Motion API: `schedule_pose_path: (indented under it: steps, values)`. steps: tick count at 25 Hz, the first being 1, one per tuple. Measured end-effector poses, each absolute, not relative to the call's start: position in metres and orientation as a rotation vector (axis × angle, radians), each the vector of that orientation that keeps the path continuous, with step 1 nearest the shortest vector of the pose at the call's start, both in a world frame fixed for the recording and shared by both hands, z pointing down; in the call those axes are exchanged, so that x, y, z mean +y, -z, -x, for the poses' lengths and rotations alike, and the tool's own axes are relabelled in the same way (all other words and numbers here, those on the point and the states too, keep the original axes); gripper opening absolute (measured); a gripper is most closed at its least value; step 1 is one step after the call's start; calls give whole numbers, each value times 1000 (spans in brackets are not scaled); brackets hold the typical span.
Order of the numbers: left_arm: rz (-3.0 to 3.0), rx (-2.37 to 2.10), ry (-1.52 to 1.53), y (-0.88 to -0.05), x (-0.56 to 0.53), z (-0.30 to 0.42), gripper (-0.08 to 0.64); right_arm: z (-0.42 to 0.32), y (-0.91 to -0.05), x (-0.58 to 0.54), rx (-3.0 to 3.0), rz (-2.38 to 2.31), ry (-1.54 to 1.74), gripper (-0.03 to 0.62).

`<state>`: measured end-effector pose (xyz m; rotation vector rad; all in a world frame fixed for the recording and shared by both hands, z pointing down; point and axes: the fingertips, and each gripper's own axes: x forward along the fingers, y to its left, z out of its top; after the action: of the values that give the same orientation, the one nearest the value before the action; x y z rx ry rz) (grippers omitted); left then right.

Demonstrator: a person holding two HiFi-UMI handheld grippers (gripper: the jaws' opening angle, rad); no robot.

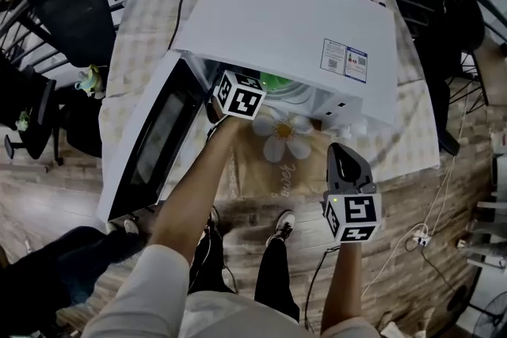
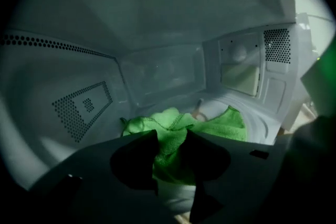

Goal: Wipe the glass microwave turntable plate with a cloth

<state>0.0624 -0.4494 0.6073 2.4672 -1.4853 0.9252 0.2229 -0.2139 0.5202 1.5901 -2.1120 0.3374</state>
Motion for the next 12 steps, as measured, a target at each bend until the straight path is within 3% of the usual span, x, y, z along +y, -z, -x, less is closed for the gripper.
schedule_pose_path:
  steps: [12]
  values:
    - [-2586, -1147, -893, -584, -334, -96, 161, -212, -427, -193, -2184, -1627, -249, 15]
